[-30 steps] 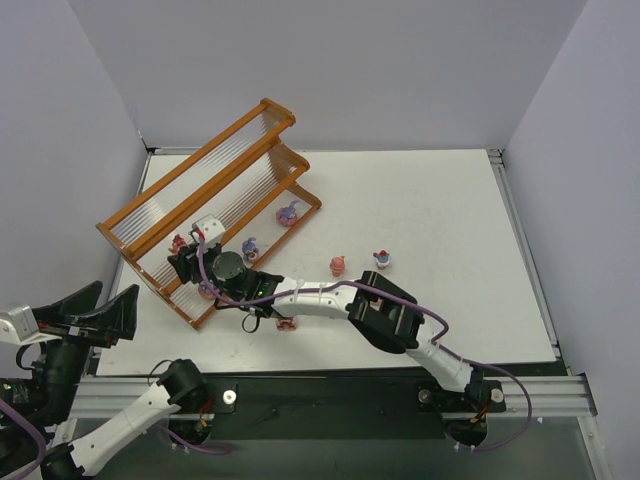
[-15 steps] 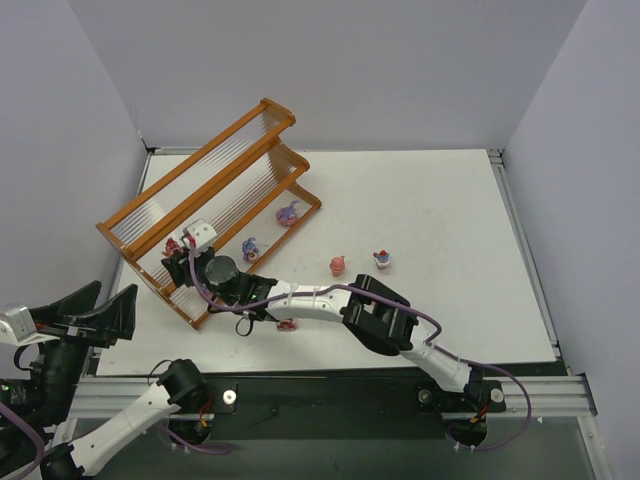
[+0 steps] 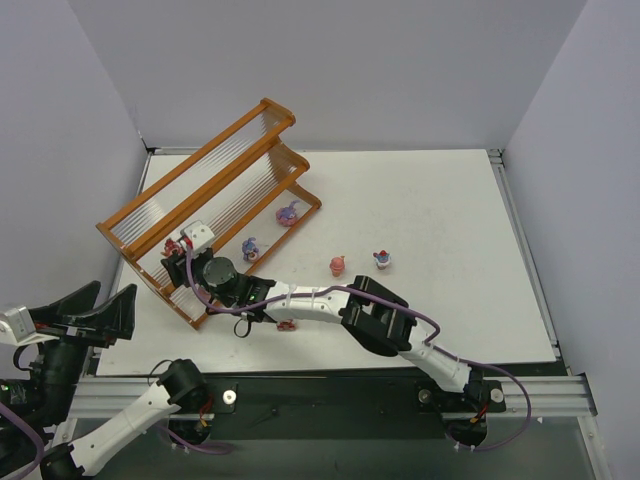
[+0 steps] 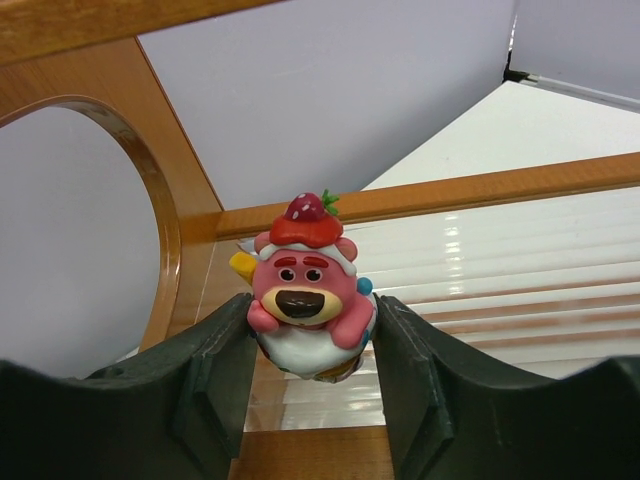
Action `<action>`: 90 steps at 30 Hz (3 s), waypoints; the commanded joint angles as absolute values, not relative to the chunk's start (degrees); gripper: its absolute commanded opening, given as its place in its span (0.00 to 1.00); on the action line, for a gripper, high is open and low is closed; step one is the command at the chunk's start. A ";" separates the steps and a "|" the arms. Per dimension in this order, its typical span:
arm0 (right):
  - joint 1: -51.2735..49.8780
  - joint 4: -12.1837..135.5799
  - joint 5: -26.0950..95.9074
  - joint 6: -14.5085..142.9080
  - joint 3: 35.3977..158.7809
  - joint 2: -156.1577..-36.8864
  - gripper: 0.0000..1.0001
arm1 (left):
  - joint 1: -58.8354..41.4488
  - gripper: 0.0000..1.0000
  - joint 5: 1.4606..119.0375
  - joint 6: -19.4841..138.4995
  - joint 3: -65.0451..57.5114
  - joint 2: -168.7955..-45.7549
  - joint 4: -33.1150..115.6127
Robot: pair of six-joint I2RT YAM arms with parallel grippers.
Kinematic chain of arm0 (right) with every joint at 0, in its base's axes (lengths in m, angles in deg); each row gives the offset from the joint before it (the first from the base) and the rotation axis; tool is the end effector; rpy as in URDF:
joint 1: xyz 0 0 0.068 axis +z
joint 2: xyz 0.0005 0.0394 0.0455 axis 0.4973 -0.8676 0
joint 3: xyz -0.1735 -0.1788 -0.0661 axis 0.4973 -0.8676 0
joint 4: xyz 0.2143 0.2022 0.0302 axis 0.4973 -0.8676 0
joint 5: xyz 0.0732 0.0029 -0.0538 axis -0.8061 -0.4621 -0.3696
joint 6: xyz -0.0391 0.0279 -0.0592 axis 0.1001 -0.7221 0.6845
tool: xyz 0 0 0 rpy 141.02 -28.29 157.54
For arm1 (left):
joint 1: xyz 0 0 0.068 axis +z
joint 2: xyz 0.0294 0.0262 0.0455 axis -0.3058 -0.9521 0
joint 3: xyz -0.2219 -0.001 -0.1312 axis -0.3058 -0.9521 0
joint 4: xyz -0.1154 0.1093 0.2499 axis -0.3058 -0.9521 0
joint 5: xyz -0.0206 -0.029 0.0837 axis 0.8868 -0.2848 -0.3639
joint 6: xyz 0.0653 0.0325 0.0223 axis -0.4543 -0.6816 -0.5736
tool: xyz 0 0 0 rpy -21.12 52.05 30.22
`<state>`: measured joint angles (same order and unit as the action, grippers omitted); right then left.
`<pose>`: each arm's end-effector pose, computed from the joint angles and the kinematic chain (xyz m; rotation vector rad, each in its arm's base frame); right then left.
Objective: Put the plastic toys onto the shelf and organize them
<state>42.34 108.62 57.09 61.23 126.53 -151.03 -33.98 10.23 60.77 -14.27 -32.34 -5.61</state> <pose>0.1998 0.5681 0.2331 -0.5083 1.2828 1.0487 0.0165 0.0486 0.4258 -0.1808 1.3623 -0.4807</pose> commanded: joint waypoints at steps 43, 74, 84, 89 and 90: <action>47.51 107.83 63.72 70.49 105.67 -126.81 0.93 | -34.23 0.97 6.46 61.38 -12.65 -31.25 -6.73; 23.54 66.96 87.10 31.47 63.12 -89.01 0.69 | -35.28 0.97 13.14 70.95 -24.08 -30.99 -7.97; 14.30 73.54 81.22 39.01 59.95 -93.92 0.66 | -35.28 0.97 13.93 71.57 -24.61 -31.25 -7.35; 12.28 78.29 77.63 41.92 60.21 -97.96 0.65 | -35.28 0.97 14.02 71.48 -24.35 -31.34 -7.44; 11.58 78.20 77.18 41.75 61.00 -98.67 0.65 | -35.28 0.97 13.85 71.48 -24.26 -31.34 -7.44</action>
<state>13.20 74.17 79.45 39.18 60.09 -96.48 -34.79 13.29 71.28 -24.71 -32.34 -8.27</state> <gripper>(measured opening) 0.653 0.974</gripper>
